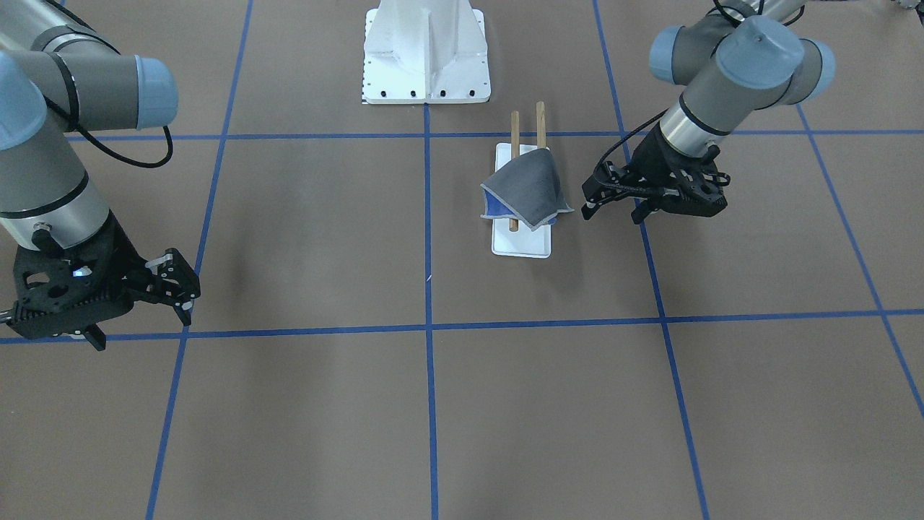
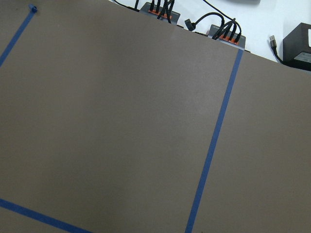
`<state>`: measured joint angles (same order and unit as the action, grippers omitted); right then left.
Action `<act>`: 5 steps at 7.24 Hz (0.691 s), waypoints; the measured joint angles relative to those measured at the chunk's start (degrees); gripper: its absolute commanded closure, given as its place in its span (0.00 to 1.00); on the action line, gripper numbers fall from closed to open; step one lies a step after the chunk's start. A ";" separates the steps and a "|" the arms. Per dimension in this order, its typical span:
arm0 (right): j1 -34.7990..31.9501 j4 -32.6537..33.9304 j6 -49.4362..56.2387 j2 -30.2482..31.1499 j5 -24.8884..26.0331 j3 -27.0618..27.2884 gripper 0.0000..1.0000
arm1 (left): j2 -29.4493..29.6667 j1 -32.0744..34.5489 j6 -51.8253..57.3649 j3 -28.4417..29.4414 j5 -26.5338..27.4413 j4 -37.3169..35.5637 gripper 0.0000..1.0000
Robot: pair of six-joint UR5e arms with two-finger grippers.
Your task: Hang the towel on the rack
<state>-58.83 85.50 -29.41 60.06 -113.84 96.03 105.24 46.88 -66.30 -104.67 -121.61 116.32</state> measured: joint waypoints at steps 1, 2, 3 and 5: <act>-1.96 0.28 -0.42 1.83 -1.91 -0.37 0.00 | -0.64 2.60 6.44 0.54 -0.15 -2.17 0.01; -4.31 0.42 -0.24 4.12 -4.16 -0.68 0.00 | -1.04 5.65 14.92 0.79 -0.23 -6.60 0.01; -6.54 0.47 1.22 6.87 -5.92 -0.82 0.00 | -1.25 9.41 25.01 0.89 -0.25 -12.38 0.01; -10.90 0.44 10.28 13.51 -7.26 -0.84 0.00 | -1.42 19.50 47.29 1.23 -0.34 -24.78 0.01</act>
<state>-69.73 85.94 -19.13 73.57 -121.10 95.19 103.82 66.38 -19.00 -103.44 -121.95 91.54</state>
